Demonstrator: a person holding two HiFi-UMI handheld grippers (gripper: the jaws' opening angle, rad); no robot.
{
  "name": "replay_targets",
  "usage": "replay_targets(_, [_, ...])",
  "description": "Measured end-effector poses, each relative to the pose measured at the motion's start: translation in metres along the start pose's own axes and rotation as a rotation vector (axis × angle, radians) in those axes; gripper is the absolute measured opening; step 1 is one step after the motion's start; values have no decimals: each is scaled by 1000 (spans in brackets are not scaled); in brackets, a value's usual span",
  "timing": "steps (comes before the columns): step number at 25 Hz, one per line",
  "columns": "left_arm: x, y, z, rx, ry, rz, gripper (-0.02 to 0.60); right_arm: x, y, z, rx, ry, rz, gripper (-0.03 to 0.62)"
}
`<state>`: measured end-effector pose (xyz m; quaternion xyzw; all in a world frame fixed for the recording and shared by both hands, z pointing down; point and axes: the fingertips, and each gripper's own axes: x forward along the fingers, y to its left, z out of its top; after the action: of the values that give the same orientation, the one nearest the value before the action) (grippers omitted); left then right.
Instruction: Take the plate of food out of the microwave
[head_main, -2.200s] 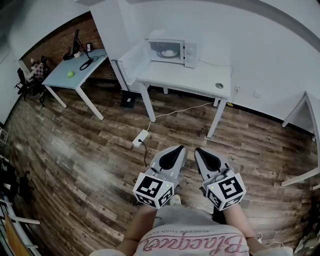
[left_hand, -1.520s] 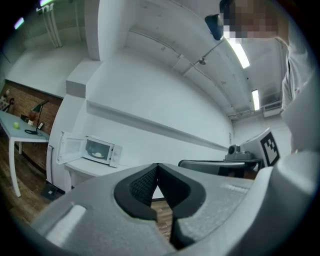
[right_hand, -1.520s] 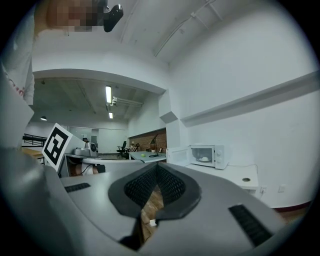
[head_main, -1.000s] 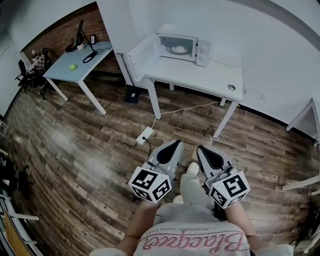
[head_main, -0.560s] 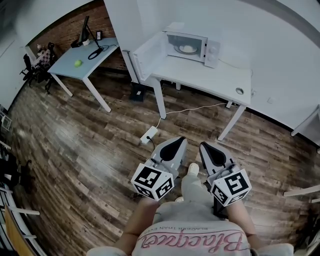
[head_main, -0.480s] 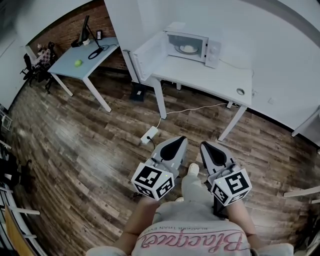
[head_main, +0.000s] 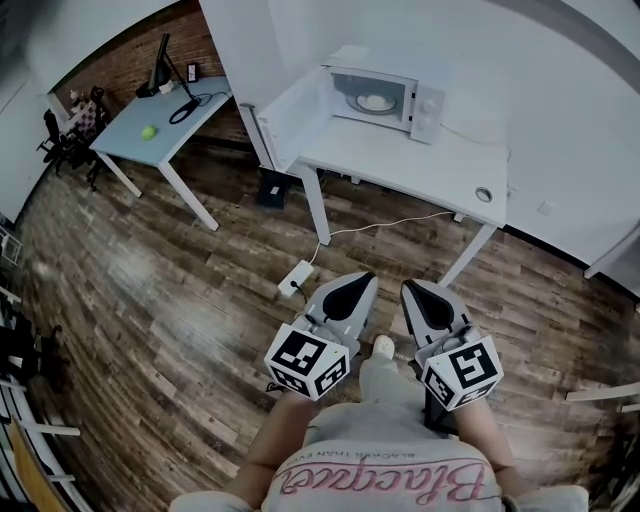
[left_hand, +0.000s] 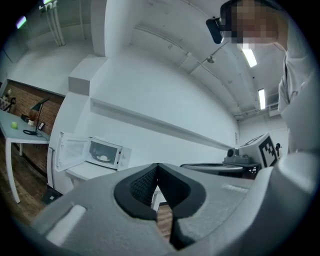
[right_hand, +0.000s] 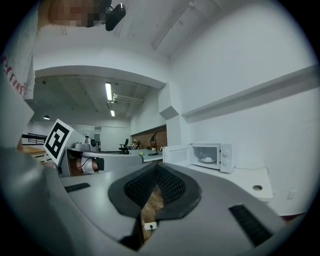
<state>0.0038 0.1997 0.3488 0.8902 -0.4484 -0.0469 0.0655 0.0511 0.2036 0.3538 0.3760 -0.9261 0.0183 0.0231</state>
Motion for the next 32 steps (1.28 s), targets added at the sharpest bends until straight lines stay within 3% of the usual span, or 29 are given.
replay_targets(17, [86,62,8,29,25,21,5,78,-79,5,44,1,22,12])
replay_targets(32, [177,108,26,44,-1,46,5,140,-160,20,32,-13,61,12])
